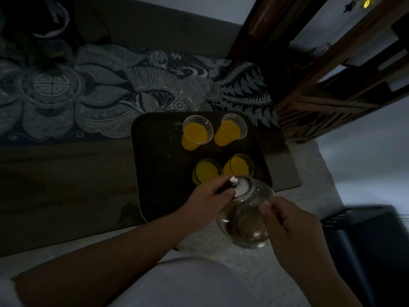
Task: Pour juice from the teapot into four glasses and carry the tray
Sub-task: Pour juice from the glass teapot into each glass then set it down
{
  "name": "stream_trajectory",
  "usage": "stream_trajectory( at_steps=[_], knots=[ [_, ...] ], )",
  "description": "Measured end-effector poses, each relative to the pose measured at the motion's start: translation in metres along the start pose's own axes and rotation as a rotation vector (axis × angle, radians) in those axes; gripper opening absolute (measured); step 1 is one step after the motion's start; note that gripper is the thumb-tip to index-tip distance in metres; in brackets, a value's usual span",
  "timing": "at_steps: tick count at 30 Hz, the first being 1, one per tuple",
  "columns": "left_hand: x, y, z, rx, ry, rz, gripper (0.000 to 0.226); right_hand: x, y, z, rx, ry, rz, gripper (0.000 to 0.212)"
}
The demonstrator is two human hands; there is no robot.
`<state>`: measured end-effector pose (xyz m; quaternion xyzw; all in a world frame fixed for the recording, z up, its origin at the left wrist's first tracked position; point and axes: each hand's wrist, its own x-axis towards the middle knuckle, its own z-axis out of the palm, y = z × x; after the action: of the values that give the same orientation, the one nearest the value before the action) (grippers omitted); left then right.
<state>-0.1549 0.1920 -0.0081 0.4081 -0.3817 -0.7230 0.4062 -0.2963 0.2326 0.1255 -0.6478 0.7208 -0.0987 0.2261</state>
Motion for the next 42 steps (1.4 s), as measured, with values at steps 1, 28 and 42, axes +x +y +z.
stream_trajectory(
  at_steps=[1,28,42],
  knots=[
    [0.001,-0.001,0.000,0.032,0.006,0.003,0.033,-0.002,0.004,0.002,0.026,0.006,0.017,0.025],
    [-0.031,-0.025,0.070,1.081,0.311,0.158,0.080,0.005,0.158,0.033,0.553,-0.175,-0.241,0.016],
    [-0.102,-0.032,0.081,0.969,0.812,0.069,0.078,0.010,0.139,0.062,0.794,-0.649,-0.377,0.030]
  ],
)
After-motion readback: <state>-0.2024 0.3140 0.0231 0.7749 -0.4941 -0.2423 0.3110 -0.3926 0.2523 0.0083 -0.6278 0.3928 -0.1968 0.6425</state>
